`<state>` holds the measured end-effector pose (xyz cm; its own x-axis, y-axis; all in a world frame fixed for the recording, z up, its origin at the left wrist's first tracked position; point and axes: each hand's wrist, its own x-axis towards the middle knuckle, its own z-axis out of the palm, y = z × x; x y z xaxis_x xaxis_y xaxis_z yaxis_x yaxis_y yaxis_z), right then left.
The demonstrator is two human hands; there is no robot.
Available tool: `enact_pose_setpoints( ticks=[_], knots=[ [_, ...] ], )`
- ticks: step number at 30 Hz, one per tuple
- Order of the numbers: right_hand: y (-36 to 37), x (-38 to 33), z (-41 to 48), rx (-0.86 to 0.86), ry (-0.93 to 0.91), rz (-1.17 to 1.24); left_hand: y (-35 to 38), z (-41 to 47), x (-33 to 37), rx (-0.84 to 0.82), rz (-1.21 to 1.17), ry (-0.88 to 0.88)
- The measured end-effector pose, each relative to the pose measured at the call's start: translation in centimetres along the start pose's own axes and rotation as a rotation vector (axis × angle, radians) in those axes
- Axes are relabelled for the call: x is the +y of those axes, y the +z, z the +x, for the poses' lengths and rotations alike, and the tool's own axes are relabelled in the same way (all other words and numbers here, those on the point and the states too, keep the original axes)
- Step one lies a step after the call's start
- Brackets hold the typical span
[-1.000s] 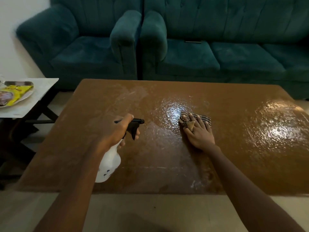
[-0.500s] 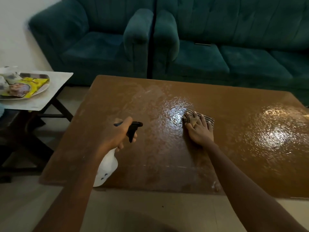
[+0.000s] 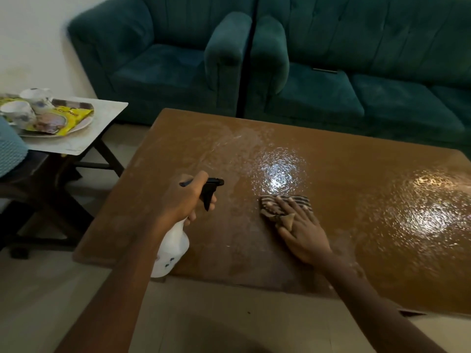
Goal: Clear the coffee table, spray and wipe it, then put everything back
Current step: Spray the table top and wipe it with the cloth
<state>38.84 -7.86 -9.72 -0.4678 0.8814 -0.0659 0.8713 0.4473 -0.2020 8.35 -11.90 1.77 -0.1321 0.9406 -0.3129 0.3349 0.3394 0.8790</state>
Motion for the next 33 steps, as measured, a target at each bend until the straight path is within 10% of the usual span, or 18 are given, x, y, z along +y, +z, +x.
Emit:
enact_pose_setpoints(
  ticks=[6, 16, 33],
  knots=[
    [-0.3, -1.5, 5.7, 0.036, 0.354, 0.000, -0.8, -0.3, -0.6, -0.044, 0.004, 0.044],
    [1.0, -4.7, 3.2, -0.032, -0.128, 0.021, -0.7, -0.3, -1.2, -0.119, -0.074, 0.059],
    [-0.7, 9.8, -6.8, 0.059, 0.281, 0.078, 7.6, -5.8, -0.8, -0.054, -0.001, 0.097]
  ],
)
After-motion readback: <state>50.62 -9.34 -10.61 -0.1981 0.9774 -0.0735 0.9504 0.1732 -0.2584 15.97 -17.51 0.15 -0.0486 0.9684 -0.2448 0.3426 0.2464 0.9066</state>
